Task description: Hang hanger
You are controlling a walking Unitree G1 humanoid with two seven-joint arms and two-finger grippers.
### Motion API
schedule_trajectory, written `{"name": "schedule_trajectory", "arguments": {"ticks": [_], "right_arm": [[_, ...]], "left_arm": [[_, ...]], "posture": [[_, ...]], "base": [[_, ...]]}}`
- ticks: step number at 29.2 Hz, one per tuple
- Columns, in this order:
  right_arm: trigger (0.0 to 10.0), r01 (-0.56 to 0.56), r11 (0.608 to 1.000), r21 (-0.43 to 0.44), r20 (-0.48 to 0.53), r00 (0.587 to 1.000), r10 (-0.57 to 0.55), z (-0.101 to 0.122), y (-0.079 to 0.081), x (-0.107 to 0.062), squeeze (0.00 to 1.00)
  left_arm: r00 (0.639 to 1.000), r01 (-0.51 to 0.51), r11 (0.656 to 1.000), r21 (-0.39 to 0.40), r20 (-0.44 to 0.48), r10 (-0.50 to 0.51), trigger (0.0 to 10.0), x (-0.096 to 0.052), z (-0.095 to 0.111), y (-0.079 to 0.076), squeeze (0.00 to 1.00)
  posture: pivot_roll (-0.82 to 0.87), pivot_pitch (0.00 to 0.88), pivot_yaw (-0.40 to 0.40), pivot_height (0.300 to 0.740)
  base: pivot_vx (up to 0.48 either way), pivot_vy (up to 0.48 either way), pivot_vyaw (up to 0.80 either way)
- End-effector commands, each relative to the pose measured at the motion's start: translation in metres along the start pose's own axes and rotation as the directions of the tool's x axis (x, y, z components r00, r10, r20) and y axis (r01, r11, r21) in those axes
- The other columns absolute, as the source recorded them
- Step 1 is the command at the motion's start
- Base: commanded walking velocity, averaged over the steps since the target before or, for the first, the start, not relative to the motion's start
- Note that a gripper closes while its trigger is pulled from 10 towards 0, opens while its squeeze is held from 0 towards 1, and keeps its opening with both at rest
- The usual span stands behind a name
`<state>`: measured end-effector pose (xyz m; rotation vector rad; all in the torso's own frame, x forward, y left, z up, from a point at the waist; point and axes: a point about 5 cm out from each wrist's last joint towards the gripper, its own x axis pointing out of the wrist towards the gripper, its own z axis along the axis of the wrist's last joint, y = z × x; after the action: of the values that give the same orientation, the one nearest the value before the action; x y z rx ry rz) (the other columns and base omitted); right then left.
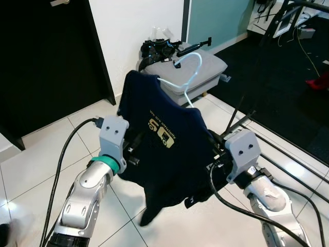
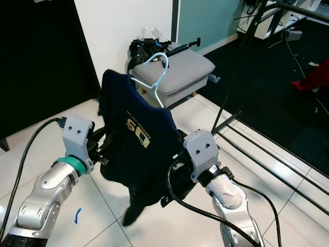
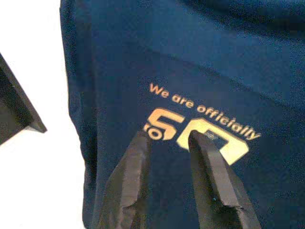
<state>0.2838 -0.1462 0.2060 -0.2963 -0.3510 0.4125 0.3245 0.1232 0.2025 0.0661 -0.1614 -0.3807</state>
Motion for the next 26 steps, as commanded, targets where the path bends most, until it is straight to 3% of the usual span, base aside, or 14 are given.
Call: {"name": "schedule_trajectory", "arguments": {"ticks": [1,5,6,9,15,16,17,24,25,26], "right_arm": [[10.0,-0.004,1.000,0.017,0.028,1.000,0.003,0.006,0.002,-0.003,0.00],[10.0,-0.179,0.984,0.014,-0.032,0.983,0.179,0.003,0.008,-0.016,0.00],[10.0,-0.179,0.984,0.014,-0.032,0.983,0.179,0.003,0.008,-0.016,0.00],[10.0,-0.304,0.953,-0.024,-0.100,0.949,0.300,-0.001,0.008,-0.026,0.00],[10.0,-0.325,0.939,-0.110,-0.115,0.943,0.313,0.002,-0.004,-0.021,0.00],[10.0,-0.322,0.939,-0.121,-0.109,0.945,0.310,0.003,-0.006,-0.019,0.00],[10.0,-0.319,0.939,-0.127,-0.103,0.946,0.307,0.005,-0.008,-0.017,0.00],[10.0,-0.301,0.941,-0.157,-0.072,0.954,0.293,0.015,-0.014,-0.012,0.00],[10.0,-0.291,0.937,-0.194,-0.052,0.957,0.287,0.021,-0.014,-0.010,0.00],[10.0,-0.289,0.935,-0.207,-0.045,0.957,0.286,0.022,-0.014,-0.009,0.00]], "left_arm": [[1.000,-0.012,1.000,-0.014,-0.007,0.012,10.0,0.000,-0.005,0.002,0.00],[1.000,0.024,0.998,0.054,0.000,-0.024,10.0,0.003,0.000,0.005,0.00],[1.000,0.024,0.998,0.054,0.000,-0.024,10.0,0.003,0.000,0.005,0.00],[0.992,0.127,0.986,0.109,-0.015,-0.126,10.0,-0.003,0.005,0.012,0.00],[0.980,0.194,0.981,0.030,0.031,-0.195,10.0,-0.004,0.021,0.013,0.00],[0.981,0.188,0.982,0.018,0.035,-0.189,10.0,-0.003,0.022,0.014,0.84],[0.982,0.183,0.983,0.007,0.035,-0.184,10.0,-0.003,0.022,0.014,1.00],[0.984,0.177,0.983,-0.044,0.009,-0.176,10.0,-0.006,0.018,0.017,1.00],[0.988,0.149,0.968,-0.203,-0.014,-0.155,10.0,-0.007,0.015,0.021,1.00],[0.988,0.139,0.952,-0.272,-0.022,-0.150,10.0,-0.007,0.014,0.022,1.00]], "posture": [[-0.36,0.117,0.100,0.740],[-0.36,0.111,0.091,0.740],[-0.36,0.111,0.091,0.740],[-0.36,0.105,0.082,0.740],[-0.34,0.094,0.079,0.740],[-0.34,0.091,0.079,0.740],[-0.34,0.090,0.080,0.740],[-0.33,0.090,0.085,0.740],[-0.32,0.092,0.089,0.740],[-0.32,0.092,0.089,0.740]], "base": [[0.000,0.000,0.00],[0.000,0.000,0.00],[0.000,0.000,0.00],[0.000,0.000,0.00],[0.000,0.000,0.00],[0.000,0.000,0.00],[0.000,0.000,0.00],[0.000,0.000,0.00],[0.000,0.000,0.00],[0.000,0.000,0.00]]}}
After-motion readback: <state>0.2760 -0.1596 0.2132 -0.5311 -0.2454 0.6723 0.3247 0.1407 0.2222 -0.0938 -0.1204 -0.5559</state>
